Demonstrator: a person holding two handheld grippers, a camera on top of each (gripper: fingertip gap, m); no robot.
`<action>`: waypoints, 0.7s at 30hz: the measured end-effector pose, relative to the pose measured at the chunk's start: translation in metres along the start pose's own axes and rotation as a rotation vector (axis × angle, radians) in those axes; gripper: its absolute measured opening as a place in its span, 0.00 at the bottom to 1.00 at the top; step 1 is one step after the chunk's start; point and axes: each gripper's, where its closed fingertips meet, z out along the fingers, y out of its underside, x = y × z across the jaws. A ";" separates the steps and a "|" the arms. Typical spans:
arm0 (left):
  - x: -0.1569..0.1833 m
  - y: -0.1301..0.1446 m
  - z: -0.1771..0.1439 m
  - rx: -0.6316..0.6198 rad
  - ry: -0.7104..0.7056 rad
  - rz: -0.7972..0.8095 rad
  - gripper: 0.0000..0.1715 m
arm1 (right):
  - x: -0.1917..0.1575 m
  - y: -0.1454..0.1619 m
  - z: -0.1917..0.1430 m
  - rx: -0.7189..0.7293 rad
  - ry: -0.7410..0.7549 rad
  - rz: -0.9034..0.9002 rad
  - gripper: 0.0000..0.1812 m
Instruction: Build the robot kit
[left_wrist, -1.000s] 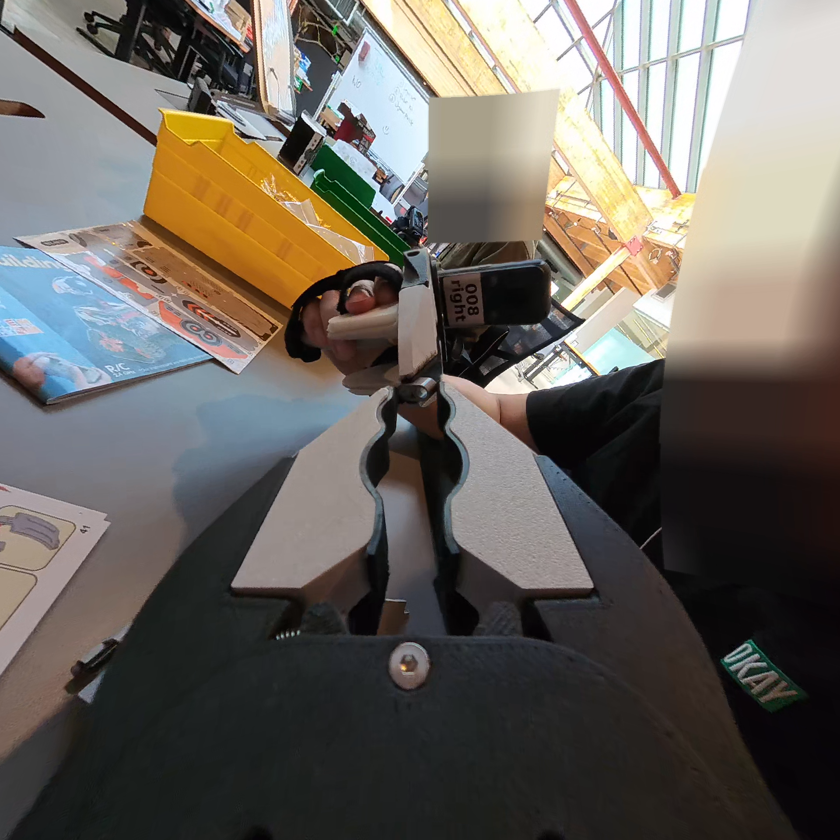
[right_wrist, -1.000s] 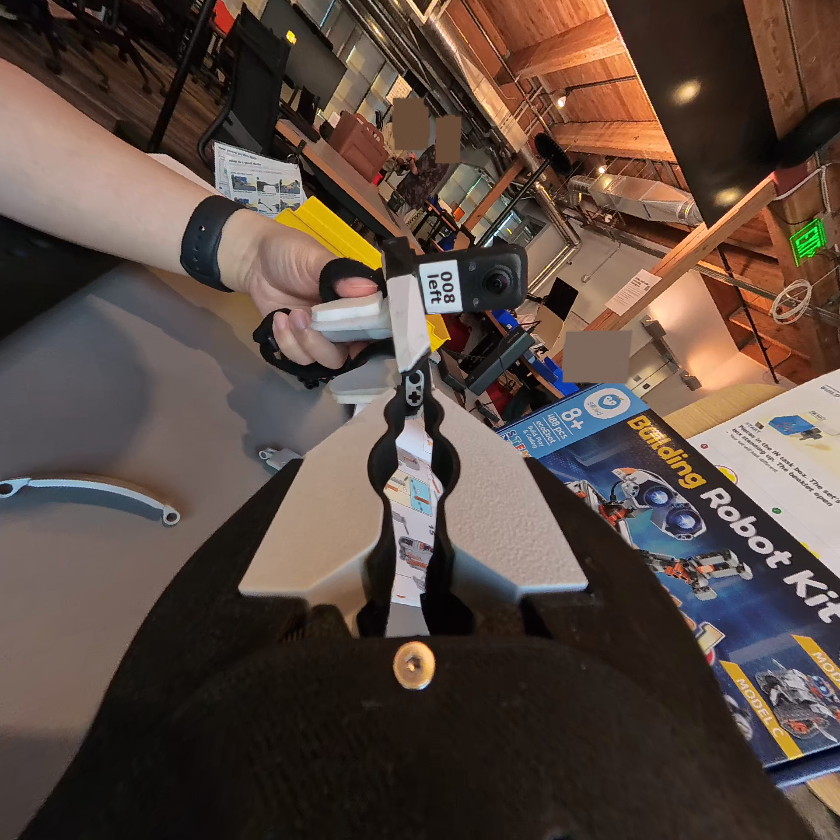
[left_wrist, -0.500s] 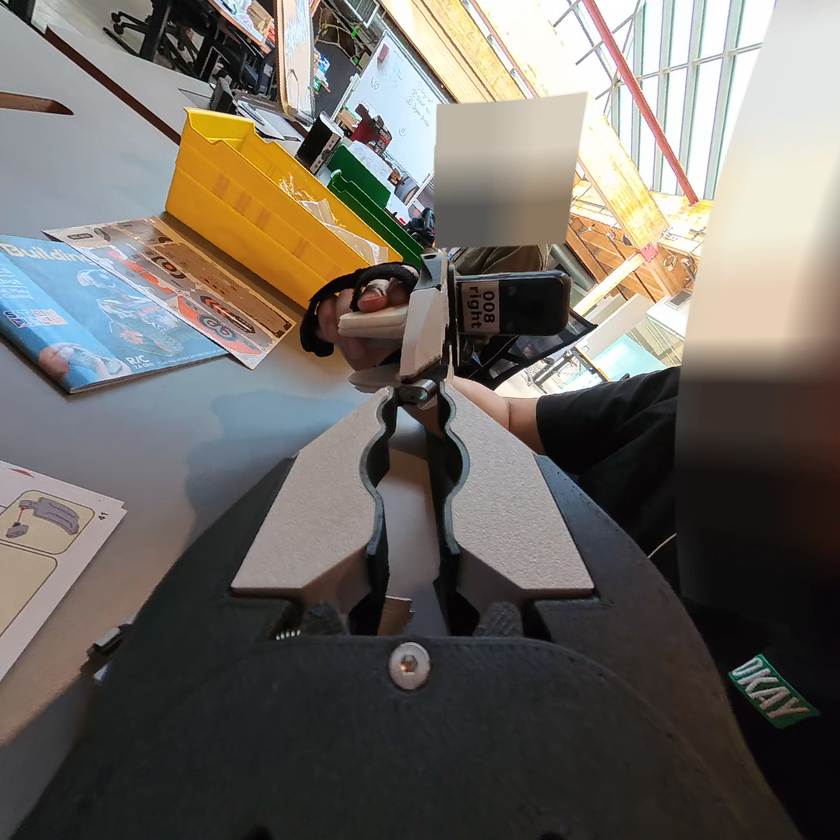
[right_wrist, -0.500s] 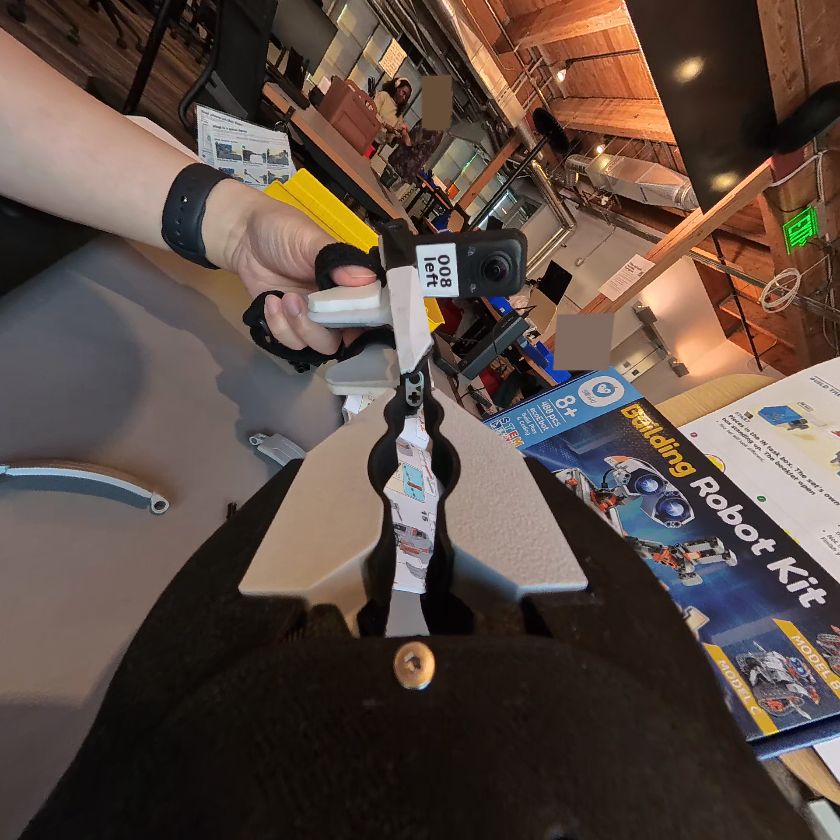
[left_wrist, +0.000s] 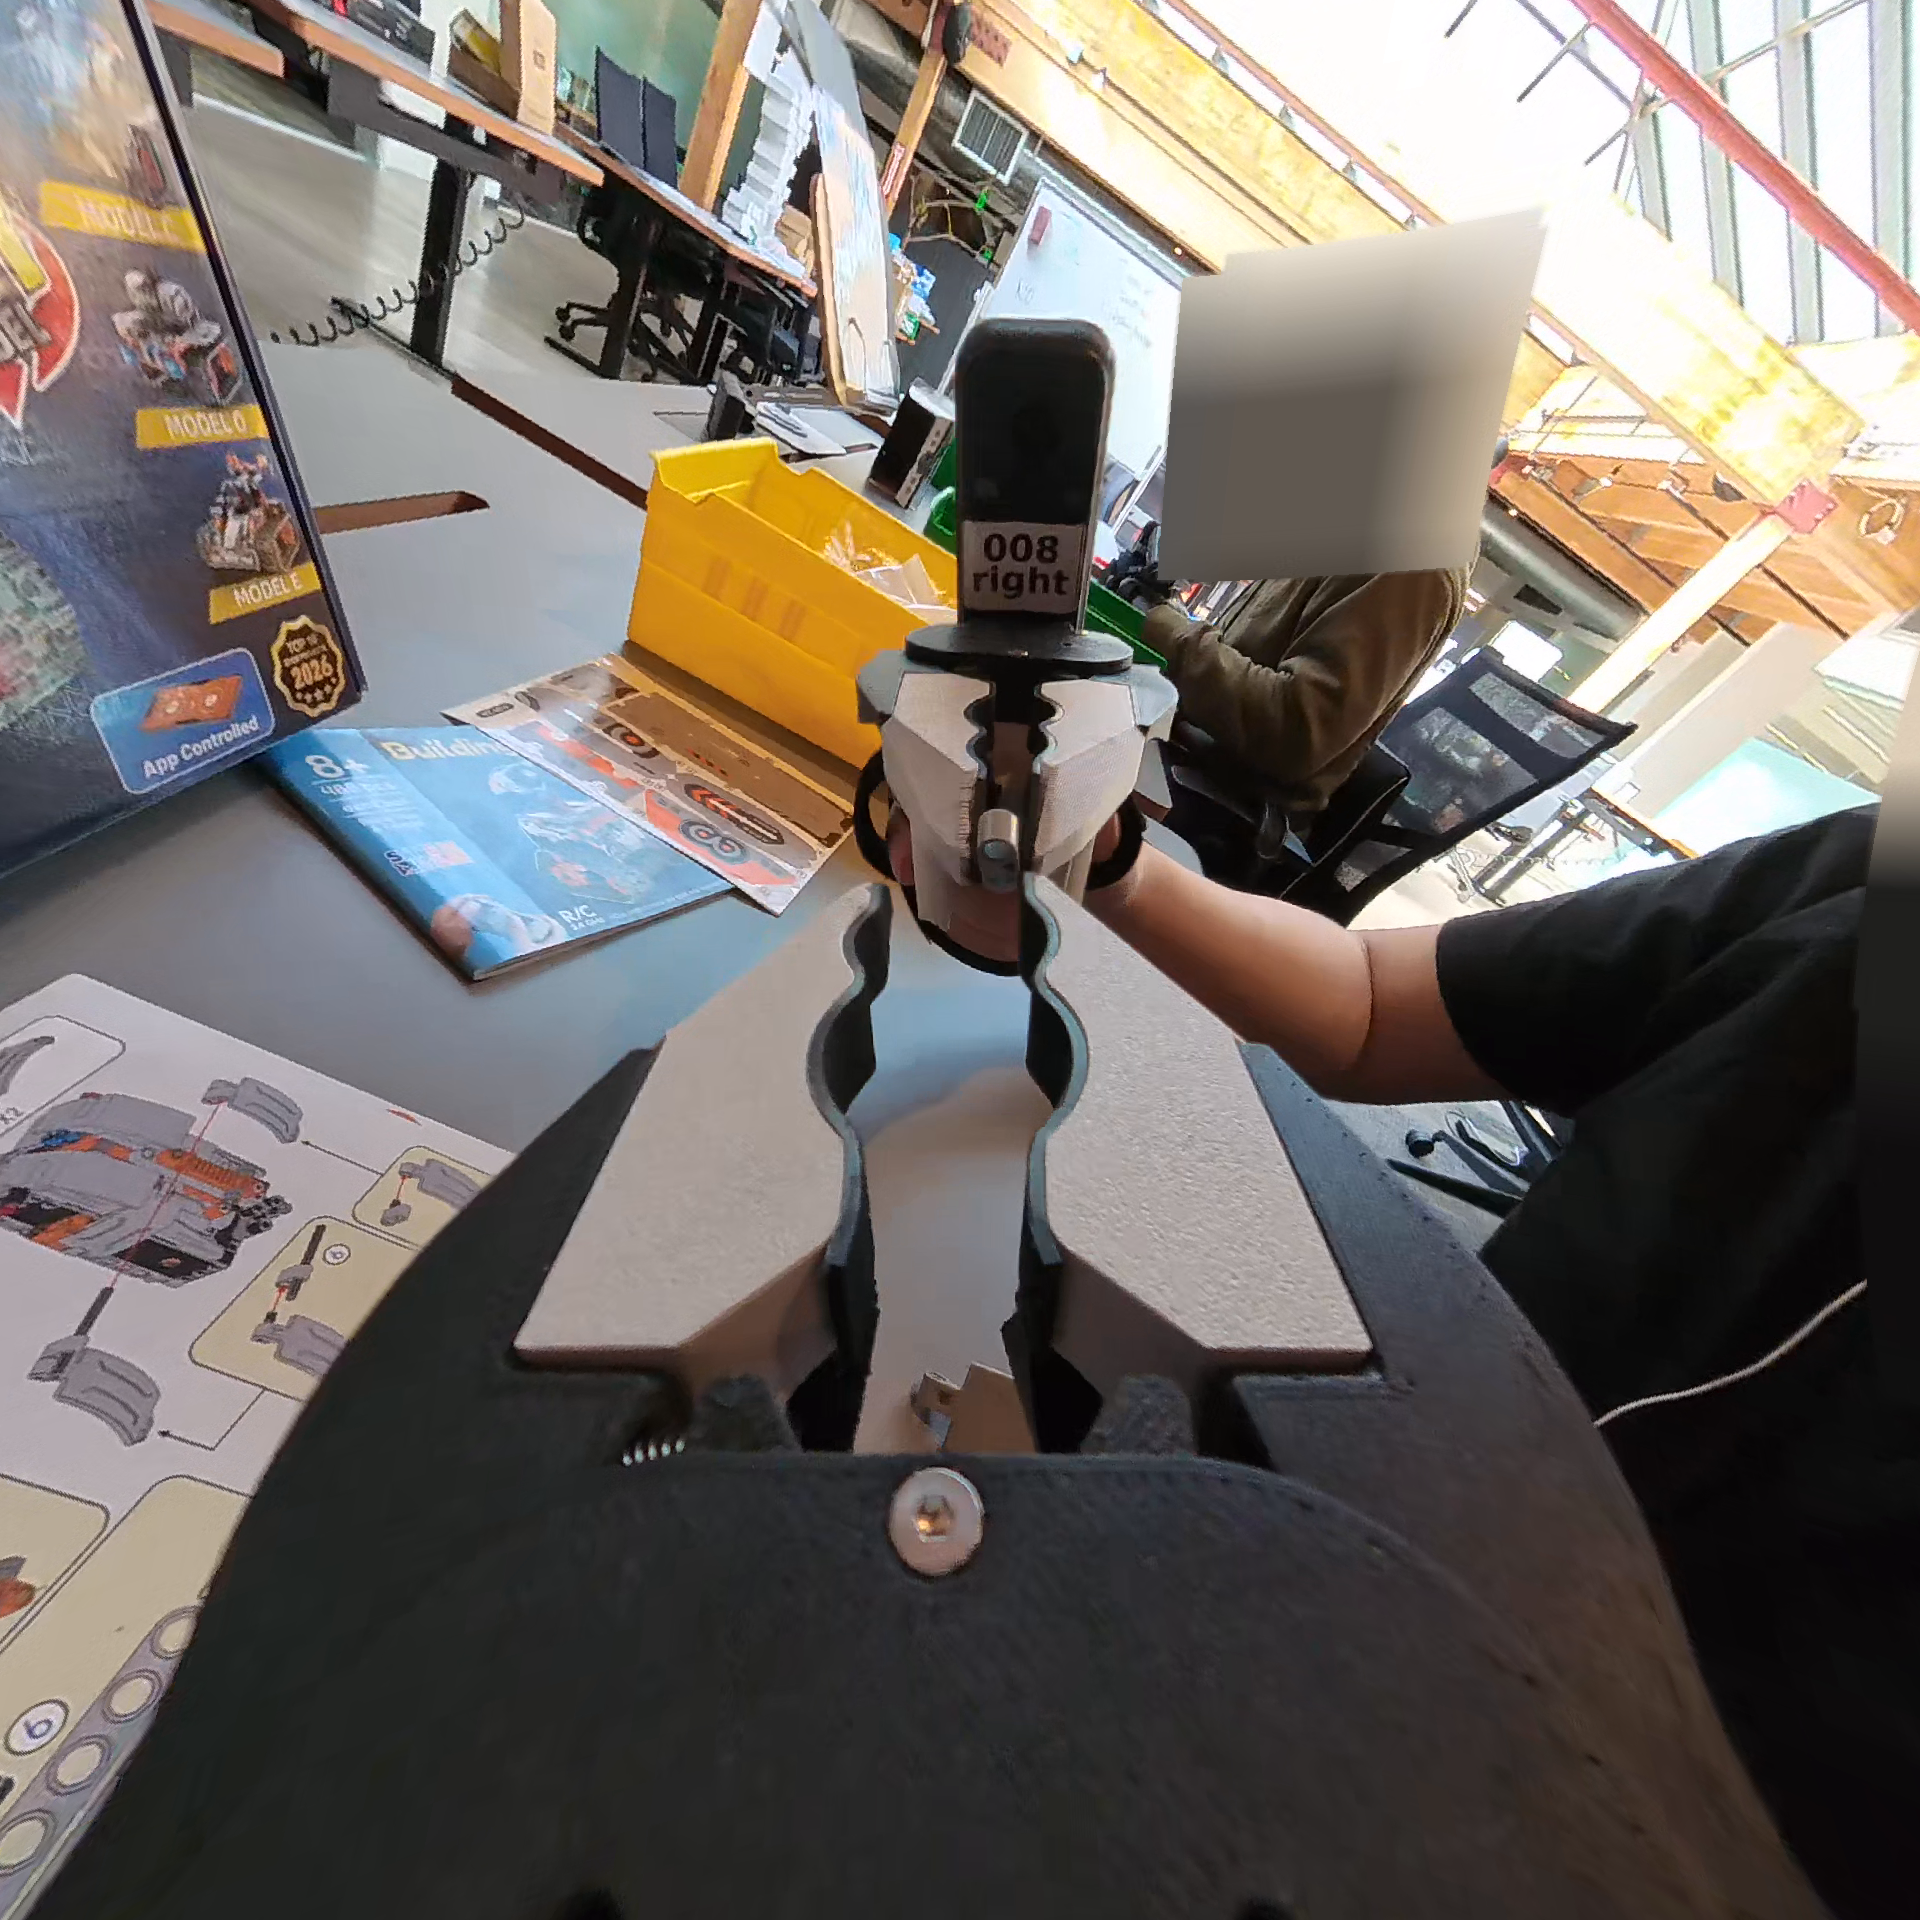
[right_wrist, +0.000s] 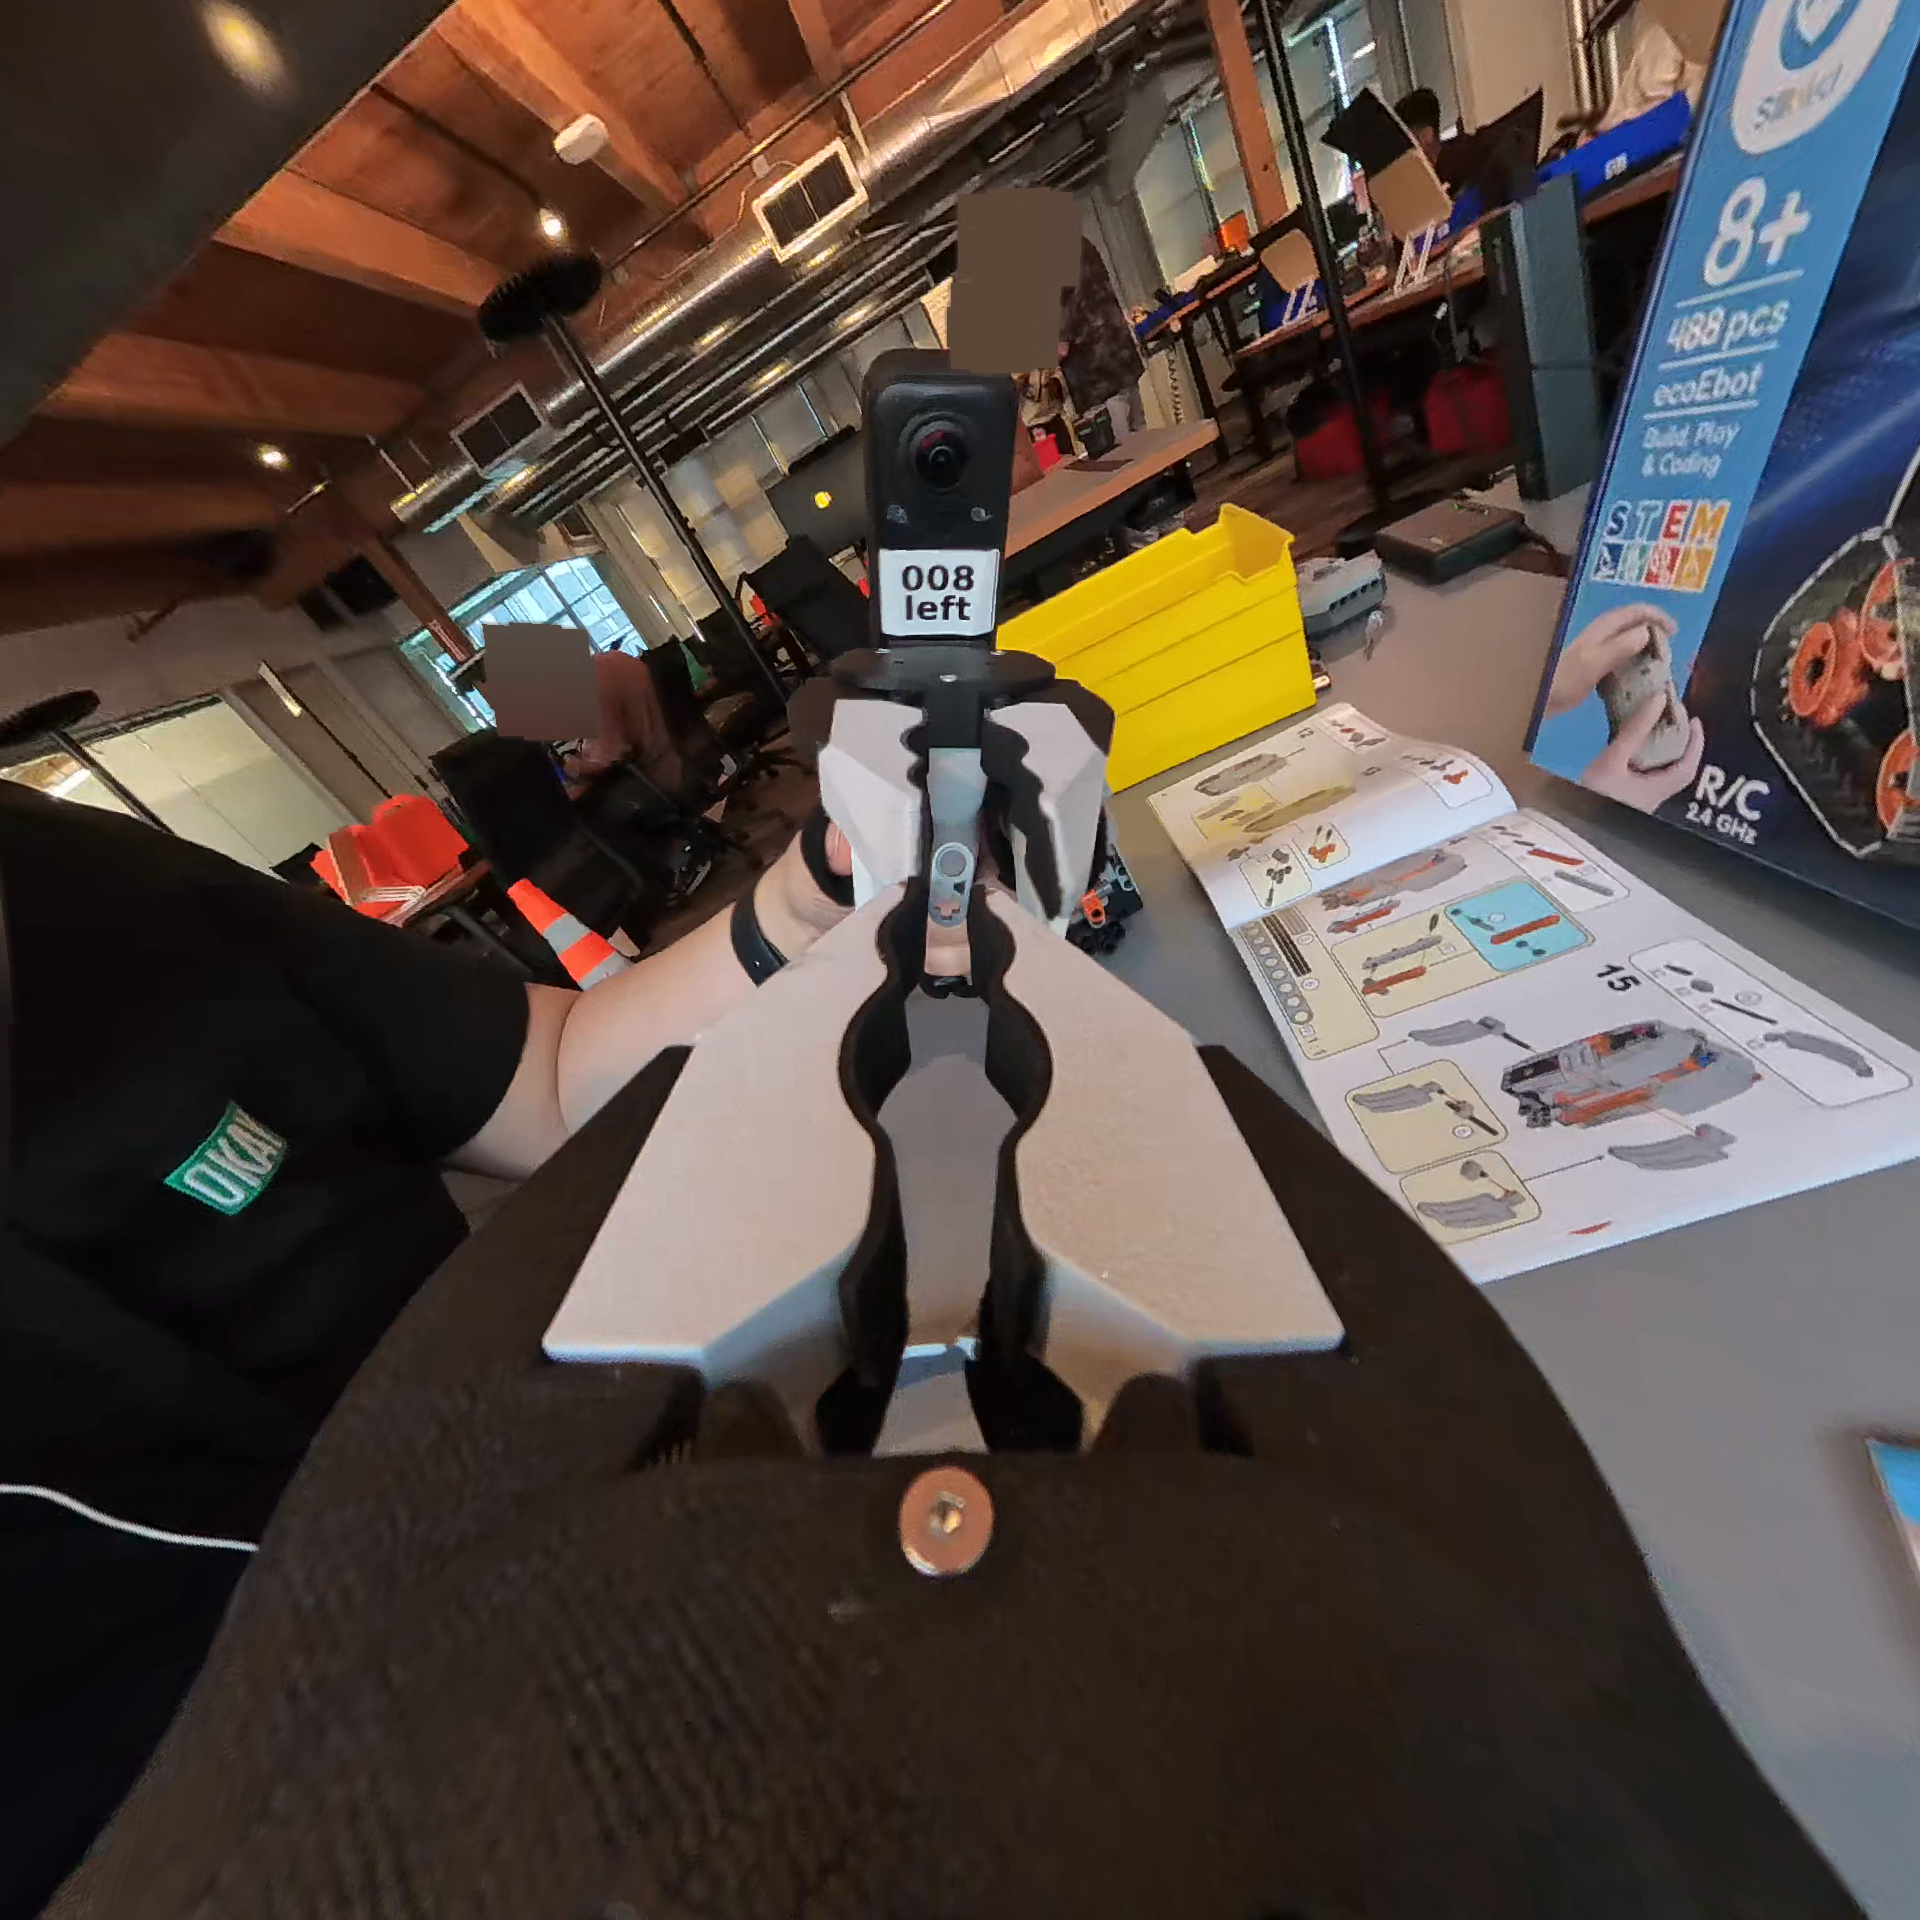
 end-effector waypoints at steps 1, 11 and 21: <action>0.000 0.000 0.001 0.004 0.007 -0.010 0.12 | 0.002 0.001 0.000 0.000 0.007 0.005 0.03; 0.007 -0.009 0.002 0.100 0.106 -0.072 0.03 | 0.002 0.002 0.003 0.028 -0.012 -0.009 0.03; 0.006 -0.020 -0.001 0.173 0.077 -0.037 0.04 | 0.003 -0.010 0.006 0.111 0.059 -0.073 0.03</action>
